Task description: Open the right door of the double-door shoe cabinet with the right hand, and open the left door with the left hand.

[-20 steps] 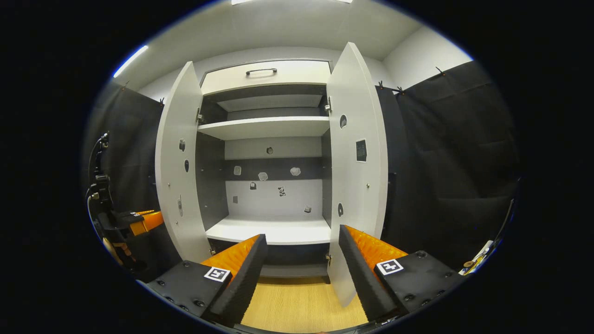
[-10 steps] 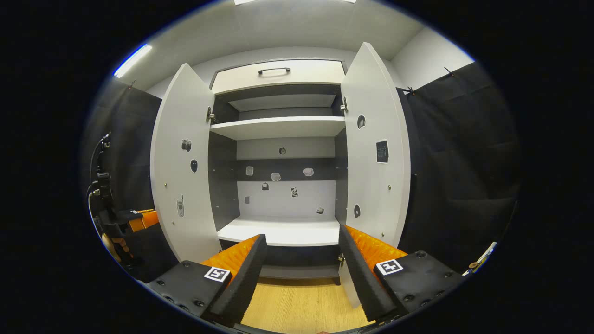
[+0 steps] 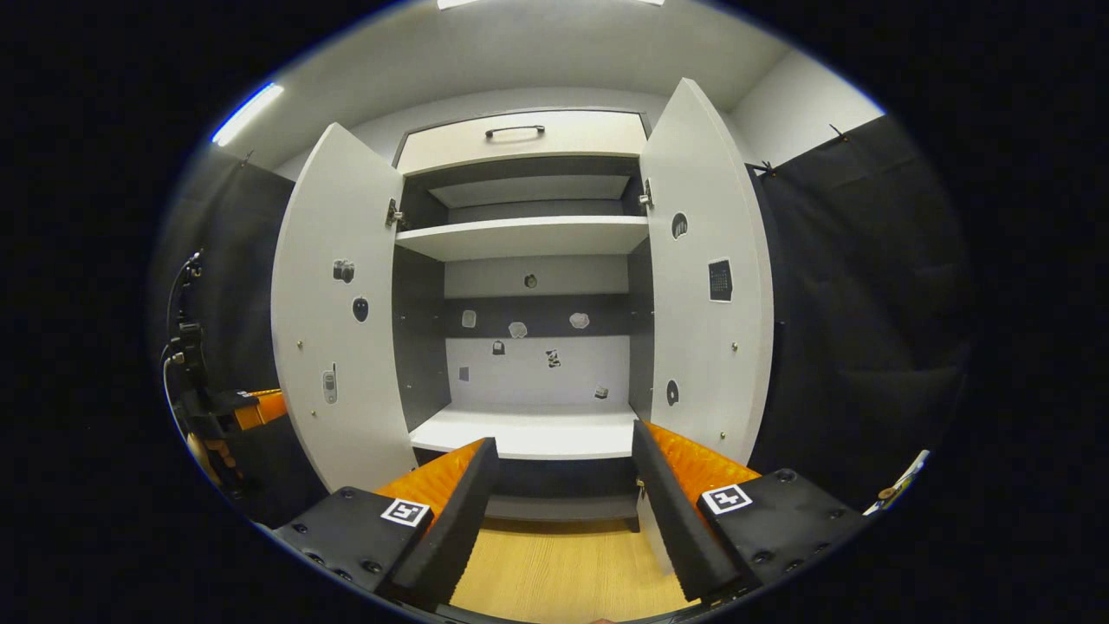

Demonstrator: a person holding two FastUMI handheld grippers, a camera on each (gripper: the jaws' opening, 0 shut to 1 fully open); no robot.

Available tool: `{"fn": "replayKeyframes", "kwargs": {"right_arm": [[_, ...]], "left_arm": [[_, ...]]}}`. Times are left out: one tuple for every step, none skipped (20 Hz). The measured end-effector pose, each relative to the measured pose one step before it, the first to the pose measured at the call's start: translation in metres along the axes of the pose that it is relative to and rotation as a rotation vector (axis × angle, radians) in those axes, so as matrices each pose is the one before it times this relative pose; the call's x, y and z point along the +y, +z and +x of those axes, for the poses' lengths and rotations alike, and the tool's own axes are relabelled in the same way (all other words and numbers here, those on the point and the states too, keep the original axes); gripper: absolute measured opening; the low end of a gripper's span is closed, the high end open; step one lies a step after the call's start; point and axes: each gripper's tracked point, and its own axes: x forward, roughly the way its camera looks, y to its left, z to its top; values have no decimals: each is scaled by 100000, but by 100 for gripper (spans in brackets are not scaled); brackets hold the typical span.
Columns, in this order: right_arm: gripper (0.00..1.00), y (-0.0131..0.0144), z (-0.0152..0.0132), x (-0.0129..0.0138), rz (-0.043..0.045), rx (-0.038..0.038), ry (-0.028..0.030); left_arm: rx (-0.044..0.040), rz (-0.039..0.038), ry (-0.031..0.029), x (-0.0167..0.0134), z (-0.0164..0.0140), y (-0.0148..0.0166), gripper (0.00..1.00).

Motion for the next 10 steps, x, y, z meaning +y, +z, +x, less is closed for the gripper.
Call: {"fn": "replayKeyframes", "kwargs": {"right_arm": [[89, 0, 4, 72, 152, 83, 273], [89, 4, -114, 82, 99, 55, 185], [89, 21, -57, 36, 174, 97, 131], [89, 52, -63, 61, 179, -171, 285], [89, 76, -119, 20, -26, -264, 124], [89, 48, 77, -25, -321, -137, -166], [89, 15, -9, -75, -324, -92, -266], [89, -36, -54, -34, -82, -15, -165], [89, -25, -109, 3, 20, 94, -29], [98, -18, -40, -74, -32, 199, -90]], "left_arm": [[-84, 521, 643, 191, 61, 8, 2], [-78, 443, 463, 184, -125, -29, 2], [-66, -106, -443, -133, 71, 2, 2], [328, -214, -535, -94, -74, -91, 4], [689, 13, -94, 51, -33, -170, 2], [883, -290, -315, -10, -158, -194, 1], [681, -578, -145, -133, -167, -73, 1], [780, -692, -156, -87, -213, -112, 1], [813, -884, -84, -159, -92, -146, 1], [424, -832, -324, -157, -189, 5, 1]]}}
